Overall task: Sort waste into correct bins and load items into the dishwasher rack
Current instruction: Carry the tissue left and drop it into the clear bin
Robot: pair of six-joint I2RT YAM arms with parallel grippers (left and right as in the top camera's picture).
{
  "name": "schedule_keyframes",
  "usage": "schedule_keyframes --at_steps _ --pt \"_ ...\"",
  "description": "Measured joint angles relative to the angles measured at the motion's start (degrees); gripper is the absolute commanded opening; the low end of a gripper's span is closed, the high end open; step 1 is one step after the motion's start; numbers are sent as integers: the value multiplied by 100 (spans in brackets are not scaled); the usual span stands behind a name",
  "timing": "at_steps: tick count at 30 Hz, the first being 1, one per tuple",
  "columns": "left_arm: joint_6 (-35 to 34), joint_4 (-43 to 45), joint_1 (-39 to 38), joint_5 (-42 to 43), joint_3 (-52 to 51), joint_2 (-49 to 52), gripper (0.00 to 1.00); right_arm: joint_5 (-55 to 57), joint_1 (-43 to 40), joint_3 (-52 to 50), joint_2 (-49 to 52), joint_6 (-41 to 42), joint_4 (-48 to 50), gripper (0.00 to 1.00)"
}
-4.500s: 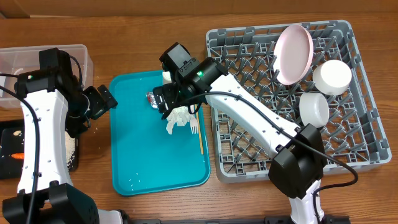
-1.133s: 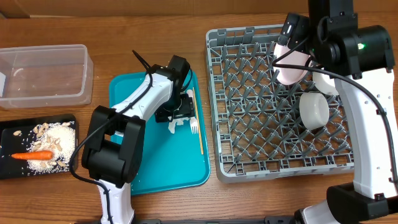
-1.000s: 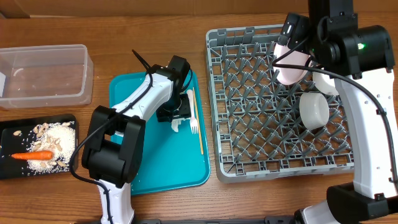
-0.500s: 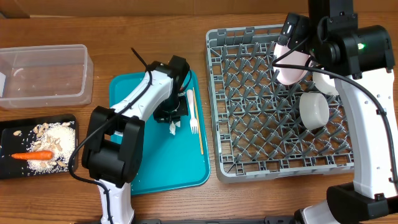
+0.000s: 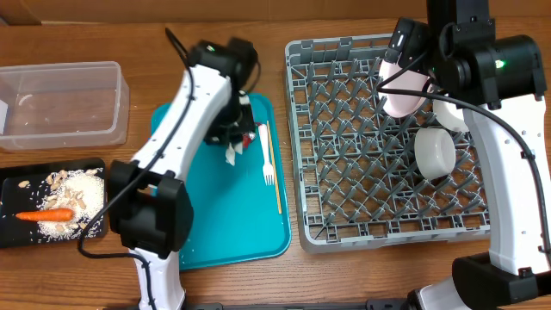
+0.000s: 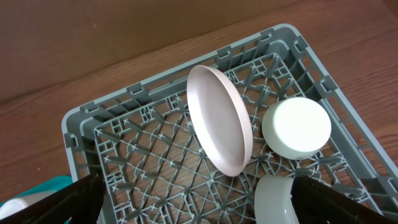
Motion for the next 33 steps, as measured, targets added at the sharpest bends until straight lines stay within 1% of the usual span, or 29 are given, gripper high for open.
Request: schedule_keyframes --at_steps 5,9,13,17,21,22,25,26,27,28,33 --pt "155 -297 750 144 911 0 5 0 2 0 0 2 2 100" --pt "186 -240 1582 170 1386 0 5 0 0 0 0 4 -2 100" --pt "170 186 2498 166 1451 0 4 0 2 0 0 7 -2 100" --pt "227 798 3383 129 1427 0 9 -2 0 0 0 4 -2 100" --pt "485 1342 4033 59 1292 0 13 0 2 0 0 4 -2 100" --pt "560 1462 4162 35 1252 0 16 -2 0 0 0 4 -2 100" --pt "730 1733 4417 -63 1165 0 32 0 2 0 0 2 0 100" --pt "782 1832 4487 -98 1141 0 53 0 0 0 0 4 0 100" --pt "841 1950 4553 -146 1106 0 82 0 0 0 0 2 0 100" --pt "835 2057 4616 -181 1082 0 100 0 0 0 0 4 0 100" --pt "866 2422 4809 -264 994 0 100 0 0 0 0 2 -2 100"
